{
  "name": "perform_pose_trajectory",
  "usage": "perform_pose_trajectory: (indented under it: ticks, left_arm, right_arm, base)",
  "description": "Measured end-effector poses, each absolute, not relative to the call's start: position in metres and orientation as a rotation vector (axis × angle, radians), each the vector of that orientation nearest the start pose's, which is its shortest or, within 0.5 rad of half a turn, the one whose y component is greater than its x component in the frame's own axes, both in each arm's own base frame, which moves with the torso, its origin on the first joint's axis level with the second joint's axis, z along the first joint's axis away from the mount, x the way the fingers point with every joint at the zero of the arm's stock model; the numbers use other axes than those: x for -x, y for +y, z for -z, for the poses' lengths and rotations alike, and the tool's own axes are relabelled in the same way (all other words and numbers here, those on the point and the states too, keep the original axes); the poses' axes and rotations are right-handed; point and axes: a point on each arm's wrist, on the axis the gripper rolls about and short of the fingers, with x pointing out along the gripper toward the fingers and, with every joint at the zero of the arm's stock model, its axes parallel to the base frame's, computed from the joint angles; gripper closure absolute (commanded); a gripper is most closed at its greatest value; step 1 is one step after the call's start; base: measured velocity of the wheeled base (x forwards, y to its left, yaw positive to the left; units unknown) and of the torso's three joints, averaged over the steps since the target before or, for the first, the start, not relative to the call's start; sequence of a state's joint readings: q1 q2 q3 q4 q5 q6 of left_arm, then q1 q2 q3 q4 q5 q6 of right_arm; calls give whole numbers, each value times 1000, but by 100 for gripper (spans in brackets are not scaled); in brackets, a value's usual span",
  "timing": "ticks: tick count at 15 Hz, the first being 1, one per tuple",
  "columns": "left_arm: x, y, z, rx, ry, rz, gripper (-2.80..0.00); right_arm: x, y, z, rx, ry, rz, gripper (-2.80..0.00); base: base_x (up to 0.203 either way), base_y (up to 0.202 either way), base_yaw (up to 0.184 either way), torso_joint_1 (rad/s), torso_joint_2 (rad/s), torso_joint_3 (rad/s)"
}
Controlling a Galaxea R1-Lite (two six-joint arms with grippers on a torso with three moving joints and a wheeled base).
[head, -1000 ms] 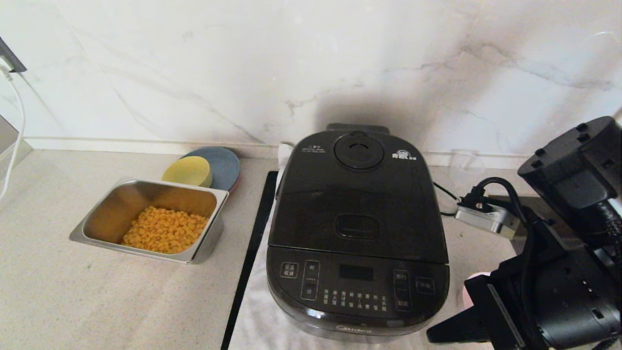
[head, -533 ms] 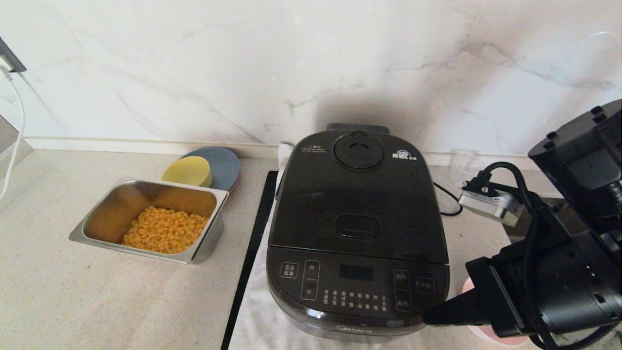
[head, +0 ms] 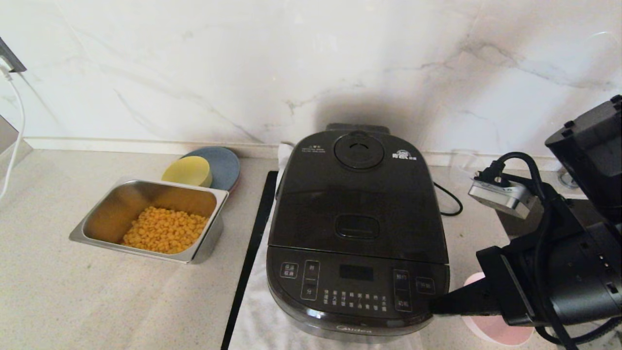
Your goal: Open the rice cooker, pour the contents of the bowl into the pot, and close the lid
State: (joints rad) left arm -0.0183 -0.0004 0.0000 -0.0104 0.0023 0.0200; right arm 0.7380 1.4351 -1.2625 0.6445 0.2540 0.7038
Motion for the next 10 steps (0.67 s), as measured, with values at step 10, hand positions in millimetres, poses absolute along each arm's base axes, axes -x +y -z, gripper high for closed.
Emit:
perform_pose_trajectory:
  ticks: [10]
  left_arm:
    - [23, 0, -77, -20, -11, 16, 0]
  right_arm:
    - [-165, 139, -269, -441, 1081, -551, 0]
  base:
    - [0, 0, 0, 0, 0, 0]
